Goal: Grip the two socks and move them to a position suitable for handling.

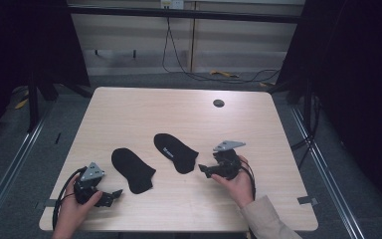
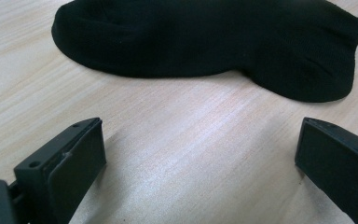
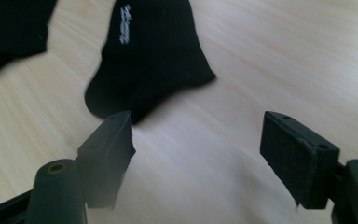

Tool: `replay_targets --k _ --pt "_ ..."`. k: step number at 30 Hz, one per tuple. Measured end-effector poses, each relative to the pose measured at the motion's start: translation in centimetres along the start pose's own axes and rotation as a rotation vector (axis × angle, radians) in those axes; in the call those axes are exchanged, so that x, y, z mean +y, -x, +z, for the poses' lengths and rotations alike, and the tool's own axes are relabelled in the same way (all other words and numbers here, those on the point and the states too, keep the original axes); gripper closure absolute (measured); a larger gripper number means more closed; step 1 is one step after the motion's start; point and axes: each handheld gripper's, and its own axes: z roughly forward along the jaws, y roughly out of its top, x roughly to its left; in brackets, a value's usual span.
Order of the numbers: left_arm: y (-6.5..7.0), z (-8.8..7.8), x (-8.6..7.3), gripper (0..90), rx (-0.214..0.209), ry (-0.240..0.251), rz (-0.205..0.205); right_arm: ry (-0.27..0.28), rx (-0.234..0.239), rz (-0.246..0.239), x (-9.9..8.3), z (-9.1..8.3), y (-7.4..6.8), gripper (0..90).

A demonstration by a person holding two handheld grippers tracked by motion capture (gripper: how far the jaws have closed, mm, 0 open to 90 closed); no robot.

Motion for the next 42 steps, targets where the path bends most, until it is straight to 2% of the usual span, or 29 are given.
replay_targets --k 1,4,7,8,10,11,12,14,15,16,17,20,21,22,23,24,25,26,28,30,32,34,35,36,37,38,39,41,42 --pt "0.0 0.0 0.0 1.2 -0.001 0.0 0.0 0.009 0.004 -0.02 1.2 0.7 -0.3 25.2" --pt "0.0 0.0 0.0 0.9 -0.004 -0.001 0.001 -0.009 0.004 -0.027 2.3 1.6 -0.4 25.1" --pt "0.0 0.0 0.0 0.8 -0.005 -0.001 0.001 0.017 0.016 0.006 3.8 2.8 -0.3 24.9" --pt "0.0 0.0 0.0 0.8 -0.005 -0.001 0.001 0.013 0.024 0.018 4.4 3.8 -0.4 24.8" --pt "0.0 0.0 0.0 0.8 -0.005 -0.001 0.001 0.009 0.035 0.016 4.7 4.5 -0.5 24.8" --pt "0.0 0.0 0.0 0.7 -0.006 -0.001 0.001 -0.016 0.037 0.02 5.0 5.9 -0.6 24.7" --pt "0.0 0.0 0.0 0.7 -0.006 -0.001 0.001 -0.016 0.037 0.02 5.0 5.9 -0.6 24.7" --pt "0.0 0.0 0.0 0.7 -0.007 -0.002 0.003 -0.009 0.053 0.033 5.4 7.0 -0.8 24.6" --pt "0.0 -0.1 0.0 0.7 -0.004 -0.006 0.01 -0.01 0.051 0.012 5.7 7.8 -1.1 24.8" --pt "0.0 -0.1 0.0 0.7 -0.004 -0.006 0.01 -0.01 0.051 0.012 5.7 7.8 -1.1 24.8" --pt "0.0 -0.1 0.0 0.7 -0.004 -0.005 0.011 -0.004 0.083 -0.008 6.0 8.7 -1.6 26.4" --pt "0.0 -0.1 -0.1 0.8 -0.005 -0.005 0.007 -0.023 0.089 -0.023 6.0 9.5 -2.0 26.7" --pt "0.0 -0.1 -0.1 0.8 -0.004 -0.006 0.008 -0.042 0.058 -0.056 5.8 10.2 -2.4 32.3" --pt "0.0 -0.1 -0.1 0.8 -0.004 -0.006 0.008 -0.042 0.058 -0.056 5.8 10.2 -2.4 32.3" --pt "0.0 -0.1 -0.1 0.8 -0.005 -0.006 0.008 -0.032 0.036 -0.07 5.7 10.2 -2.4 39.6" --pt "0.0 -0.1 -0.1 0.8 -0.005 -0.006 0.008 -0.029 0.007 -0.103 5.7 10.1 -2.5 50.7" --pt "0.0 -0.1 -0.1 0.8 -0.004 -0.006 0.008 -0.028 0.041 -0.107 5.6 9.9 -2.3 72.0" --pt "0.0 -0.1 -0.1 0.7 -0.004 -0.006 0.008 -0.028 0.041 -0.107 5.6 9.9 -2.3 72.0" --pt "0.0 -0.1 -0.1 0.7 -0.005 -0.006 0.007 -0.041 0.058 -0.097 5.6 9.5 -1.9 84.1" --pt "0.0 -0.1 -0.1 0.7 -0.005 -0.006 0.007 0.0 0.105 -0.048 5.4 8.3 -0.9 86.6" --pt "0.0 -0.1 -0.1 0.7 -0.005 -0.006 0.008 0.02 0.108 -0.047 5.5 7.6 -0.6 86.8" --pt "0.0 -0.1 -0.1 0.7 -0.005 -0.007 0.008 0.067 0.125 -0.063 5.7 5.8 -0.1 87.2" --pt "0.0 -0.1 -0.1 0.7 -0.006 -0.007 0.007 0.086 0.141 -0.067 5.8 4.0 0.1 87.4" --pt "0.0 -0.1 -0.1 0.7 -0.006 -0.007 0.007 0.086 0.141 -0.067 5.8 4.0 0.1 87.4" --pt "0.0 -0.1 -0.1 0.6 -0.006 -0.007 0.008 0.109 0.162 -0.083 5.7 2.0 0.1 87.5" --pt "0.0 -0.1 -0.1 0.6 -0.007 -0.007 0.007 0.109 0.162 -0.083 5.7 2.0 0.1 87.5" --pt "0.0 -0.1 -0.1 0.5 -0.01 -0.004 0.006 0.125 0.185 -0.111 5.4 -0.1 0.0 87.5" --pt "0.0 -0.1 -0.1 0.5 -0.012 -0.006 0.01 0.14 0.216 -0.143 5.1 -2.3 -0.3 87.5" --pt "0.0 -0.1 -0.1 0.5 -0.012 -0.006 0.01 0.14 0.216 -0.143 5.1 -2.3 -0.3 87.5"
